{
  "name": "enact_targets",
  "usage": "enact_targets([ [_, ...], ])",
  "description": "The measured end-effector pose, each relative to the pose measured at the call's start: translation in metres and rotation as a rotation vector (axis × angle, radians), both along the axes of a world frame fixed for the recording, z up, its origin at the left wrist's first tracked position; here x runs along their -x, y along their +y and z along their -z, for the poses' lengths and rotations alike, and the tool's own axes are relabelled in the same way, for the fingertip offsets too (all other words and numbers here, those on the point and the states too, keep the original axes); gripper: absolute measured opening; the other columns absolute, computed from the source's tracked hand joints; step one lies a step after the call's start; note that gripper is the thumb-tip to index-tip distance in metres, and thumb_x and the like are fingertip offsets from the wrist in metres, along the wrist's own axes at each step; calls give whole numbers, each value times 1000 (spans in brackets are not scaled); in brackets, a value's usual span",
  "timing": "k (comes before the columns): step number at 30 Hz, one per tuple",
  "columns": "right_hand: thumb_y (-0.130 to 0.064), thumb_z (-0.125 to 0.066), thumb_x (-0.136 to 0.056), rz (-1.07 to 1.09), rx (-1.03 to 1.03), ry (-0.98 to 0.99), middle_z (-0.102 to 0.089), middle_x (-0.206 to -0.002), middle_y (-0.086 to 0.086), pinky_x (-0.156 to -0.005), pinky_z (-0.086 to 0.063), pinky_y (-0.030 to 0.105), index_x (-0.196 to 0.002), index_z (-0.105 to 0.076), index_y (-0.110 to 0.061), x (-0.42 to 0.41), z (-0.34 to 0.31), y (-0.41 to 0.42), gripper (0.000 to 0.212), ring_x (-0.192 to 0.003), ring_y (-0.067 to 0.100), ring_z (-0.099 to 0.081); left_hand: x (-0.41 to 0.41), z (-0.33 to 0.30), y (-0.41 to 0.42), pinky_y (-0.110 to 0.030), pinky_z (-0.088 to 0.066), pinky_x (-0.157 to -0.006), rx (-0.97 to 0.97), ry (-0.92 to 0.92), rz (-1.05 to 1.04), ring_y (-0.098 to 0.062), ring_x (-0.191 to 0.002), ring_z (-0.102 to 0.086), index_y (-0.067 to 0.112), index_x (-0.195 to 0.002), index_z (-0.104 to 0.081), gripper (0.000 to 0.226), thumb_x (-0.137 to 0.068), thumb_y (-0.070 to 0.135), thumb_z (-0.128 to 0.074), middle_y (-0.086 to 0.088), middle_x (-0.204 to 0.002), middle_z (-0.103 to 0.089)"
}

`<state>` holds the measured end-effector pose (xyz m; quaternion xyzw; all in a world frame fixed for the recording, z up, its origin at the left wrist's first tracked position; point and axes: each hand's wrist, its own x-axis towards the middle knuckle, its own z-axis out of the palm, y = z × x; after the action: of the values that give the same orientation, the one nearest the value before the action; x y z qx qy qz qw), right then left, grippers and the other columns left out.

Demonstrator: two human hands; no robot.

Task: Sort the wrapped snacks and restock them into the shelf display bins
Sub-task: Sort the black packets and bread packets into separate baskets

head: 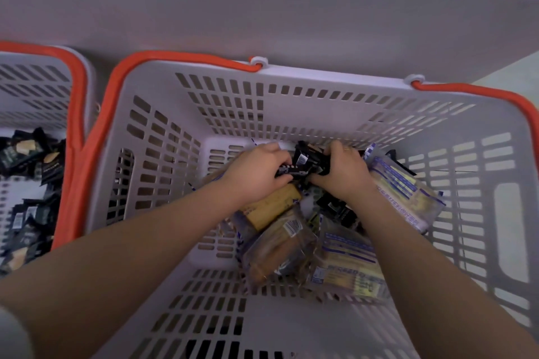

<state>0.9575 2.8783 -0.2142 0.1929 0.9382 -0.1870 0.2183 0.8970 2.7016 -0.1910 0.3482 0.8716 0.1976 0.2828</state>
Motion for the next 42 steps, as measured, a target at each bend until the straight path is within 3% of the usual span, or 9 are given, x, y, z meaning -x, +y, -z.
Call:
enact_targets([
  [7, -41, -73, -71, -276, -111, -108, -50, -129, 11, -97, -31, 37, -123, -42, -11, 5, 7, 3, 67, -121, 29, -40, 2, 18, 17, -27, -38, -86, -57, -136, -140, -19, -108, -48, 16, -104, -49, 32, -82, 30, -68, -5, -125, -49],
  [13, -37, -72, -69, -254, -20, 13, -60, -106, 11, -88, -30, 33, -116, -45, -14, -11, 12, 9, 59, -106, 29, -51, -6, 23, 20, -33, -46, -88, -109, -282, -233, -21, -108, -55, 12, -123, -37, 63, -75, 24, -76, -6, -119, -55],
  [17, -28, -74, -68, 64, 300, 174, -63, -94, 2, -68, -38, 29, -109, -47, -16, -17, 2, 7, 50, -87, 23, -59, -6, 22, -3, -23, -41, -87, -161, -285, -362, -20, -112, -54, 15, -134, -37, 72, -74, 28, -76, -3, -126, -53],
  [22, -21, -75, -76, 386, 629, 276, -58, -85, -32, -72, -47, 13, -102, -44, -39, -37, -35, -2, 44, -83, -15, -55, -10, -2, -34, -28, -55, -70, -369, -465, -608, -12, -80, -66, 27, -101, -57, 33, -74, 20, -76, 5, -97, -66],
  [26, -28, -74, -76, 585, 855, 326, -48, -109, -34, -90, -49, 34, -128, -35, -40, -51, -77, -22, 66, -111, 9, -55, -23, -47, -55, -15, -52, -59, -591, -502, -809, -2, -73, -67, 32, -92, -58, 24, -76, 22, -72, 14, -80, -70],
  [30, -30, -74, -75, 480, 910, 408, -59, -118, -16, -84, -48, 25, -126, -38, -33, -40, -128, -63, 62, -106, 2, -58, -33, -100, -92, -12, -48, -52, -719, -374, -938, 2, -67, -65, 30, -90, -59, 15, -79, 28, -69, 18, -76, -69],
  [34, -25, -73, -78, 285, 931, 442, -61, -92, -36, -69, -44, 1, -105, -43, -46, -16, -169, -132, 46, -88, -18, -57, -37, -144, -146, -19, -48, -58, -808, -229, -1064, 0, -66, -60, 41, -86, -57, 14, -76, 43, -67, 14, -79, -64],
  [39, -19, -72, -79, 12, 871, 492, -58, -112, -19, -84, -45, 14, -120, -41, -35, 13, -197, -226, 54, -103, 1, -57, -44, -160, -228, -52, -50, -88, -852, -258, -1398, -24, -102, -61, 32, -107, -56, 61, -56, 64, -65, -5, -115, -62],
  [42, -23, -71, -80, -239, 685, 424, -57, -127, 1, -87, -44, 24, -136, -34, -19, 21, -203, -276, 67, -113, 16, -56, -52, -157, -283, -44, -55, -76, -750, -223, -1485, -25, -100, -61, 24, -117, -52, 68, -61, 61, -67, -10, -118, -59],
])
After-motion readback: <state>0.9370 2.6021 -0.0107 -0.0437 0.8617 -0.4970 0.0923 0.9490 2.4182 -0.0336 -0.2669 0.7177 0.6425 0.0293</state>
